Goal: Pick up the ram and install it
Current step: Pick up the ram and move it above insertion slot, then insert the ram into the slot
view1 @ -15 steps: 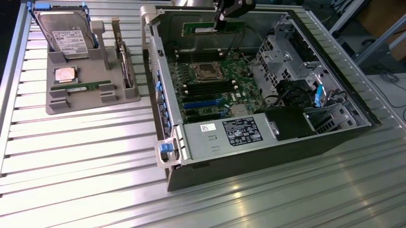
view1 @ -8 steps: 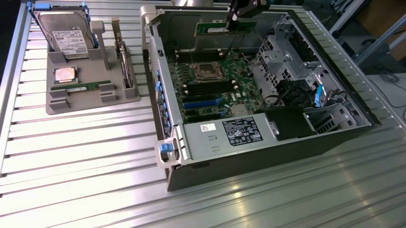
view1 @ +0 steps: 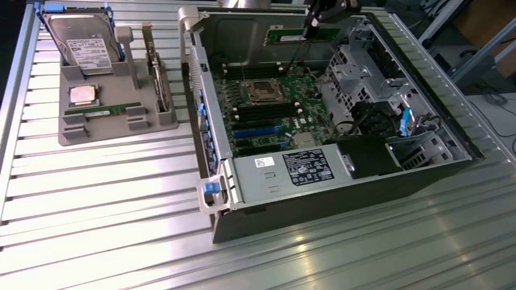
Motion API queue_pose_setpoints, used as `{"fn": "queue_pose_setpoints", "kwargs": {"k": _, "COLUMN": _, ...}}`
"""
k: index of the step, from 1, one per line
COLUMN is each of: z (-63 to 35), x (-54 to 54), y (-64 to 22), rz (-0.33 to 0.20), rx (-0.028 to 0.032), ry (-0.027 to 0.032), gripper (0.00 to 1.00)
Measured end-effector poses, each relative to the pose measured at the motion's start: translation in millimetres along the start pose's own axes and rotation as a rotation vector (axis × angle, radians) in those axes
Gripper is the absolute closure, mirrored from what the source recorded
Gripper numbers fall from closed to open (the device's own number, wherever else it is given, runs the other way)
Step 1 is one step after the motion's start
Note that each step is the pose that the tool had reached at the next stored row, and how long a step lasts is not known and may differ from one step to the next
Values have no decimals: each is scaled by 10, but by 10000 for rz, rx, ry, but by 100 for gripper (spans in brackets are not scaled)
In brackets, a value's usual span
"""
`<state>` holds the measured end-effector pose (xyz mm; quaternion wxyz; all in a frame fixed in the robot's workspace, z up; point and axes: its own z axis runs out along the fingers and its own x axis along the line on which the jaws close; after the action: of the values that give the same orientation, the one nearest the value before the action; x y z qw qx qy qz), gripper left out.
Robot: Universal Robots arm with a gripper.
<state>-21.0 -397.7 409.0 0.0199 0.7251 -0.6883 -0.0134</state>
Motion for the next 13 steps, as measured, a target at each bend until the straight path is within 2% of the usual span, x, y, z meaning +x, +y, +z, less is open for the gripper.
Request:
{"fn": "queue_pose_setpoints", "kwargs": {"k": 4, "z": -6, "x": 6, "y": -119, "rz": 0, "rx": -1, "ry": 1, "gripper": 87}}
{"fn": "queue_pose_setpoints", "kwargs": {"k": 13, "z": -5, "x": 6, "y": -129, "rz": 0, "rx": 0, "ry": 1, "gripper": 87}}
